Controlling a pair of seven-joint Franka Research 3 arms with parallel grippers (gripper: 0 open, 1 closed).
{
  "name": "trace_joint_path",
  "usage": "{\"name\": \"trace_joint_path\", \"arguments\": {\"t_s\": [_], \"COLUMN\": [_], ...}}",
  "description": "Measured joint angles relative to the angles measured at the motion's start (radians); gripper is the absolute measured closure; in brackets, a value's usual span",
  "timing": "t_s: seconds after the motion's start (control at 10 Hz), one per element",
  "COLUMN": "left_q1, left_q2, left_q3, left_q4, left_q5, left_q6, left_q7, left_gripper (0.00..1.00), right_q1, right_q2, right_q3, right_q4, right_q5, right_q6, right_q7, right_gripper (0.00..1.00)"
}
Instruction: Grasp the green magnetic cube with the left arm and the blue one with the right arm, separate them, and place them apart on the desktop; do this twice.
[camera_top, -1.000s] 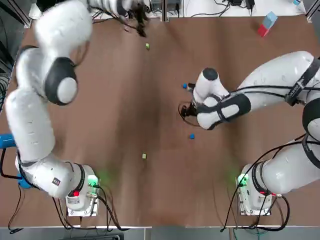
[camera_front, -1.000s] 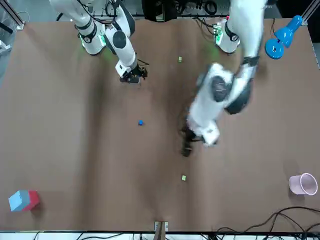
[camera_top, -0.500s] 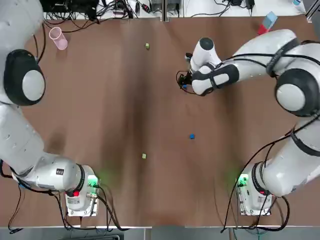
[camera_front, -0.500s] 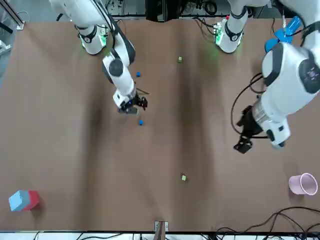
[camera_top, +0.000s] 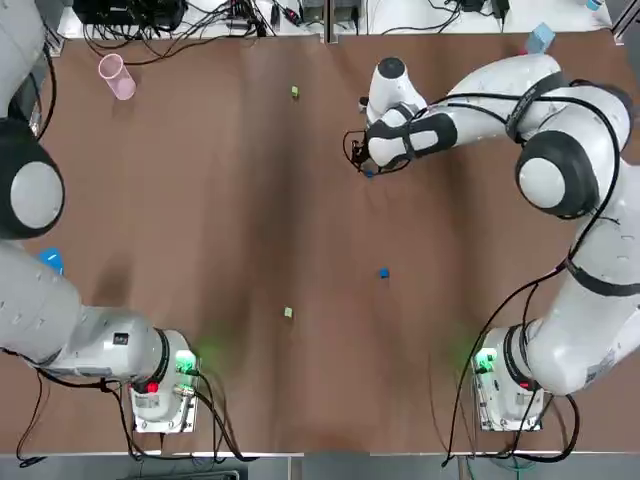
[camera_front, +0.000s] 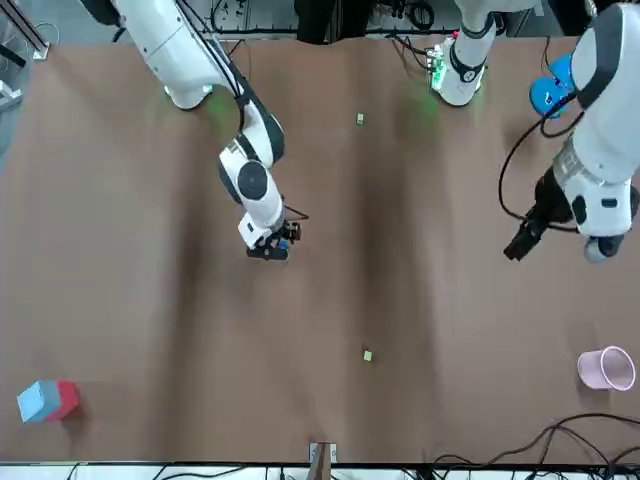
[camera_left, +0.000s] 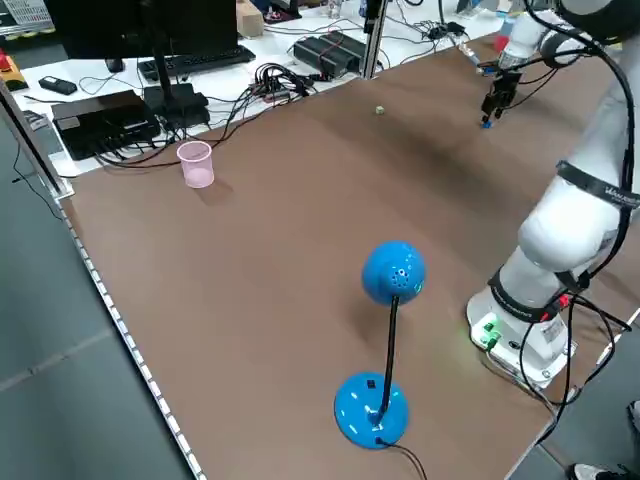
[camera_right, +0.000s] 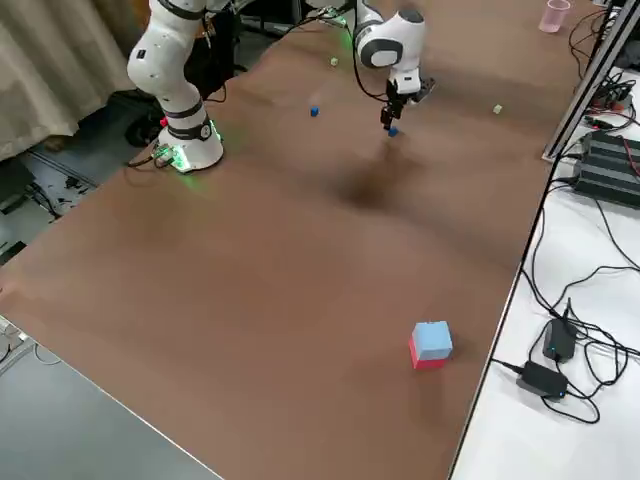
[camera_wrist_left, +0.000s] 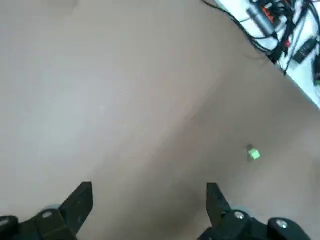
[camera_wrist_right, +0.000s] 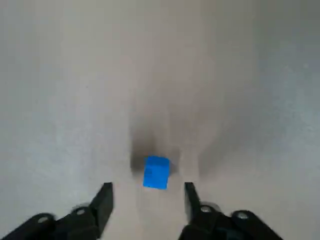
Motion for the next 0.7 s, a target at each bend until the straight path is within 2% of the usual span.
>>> {"name": "trace_joint_path", "arguments": {"t_s": [0.1,0.2,0.5,0.7], "left_q1": [0.023,0.024,0.007,-0.002], "left_q2": [-0.010,-0.014,-0.028,-0.047], "left_q3": [-0.012,-0.014,-0.031,-0.032], "left_q4": [0.000,0.000,0.001,0.001], "left_q5": [0.001,0.002,0.004,0.005], "left_q6": [-0.001,-0.013,-0.114,-0.152], "left_q7": [0.097,0.204,0.508,0.599], "left_gripper": [0.00,0.00,0.00,0.00], "right_q1": [0.006,0.008,0.008,0.008], "right_q2": [0.008,0.012,0.012,0.012], "right_q3": [-0.001,-0.004,-0.017,-0.039], "right_q4": [0.000,0.000,0.007,0.038], "right_q5": [-0.001,-0.006,-0.021,-0.024], "right_q6": [0.000,0.000,0.001,0.007], "right_q7": [0.001,0.001,0.001,0.001], "right_gripper": [0.54,0.56,0.78,0.78]}}
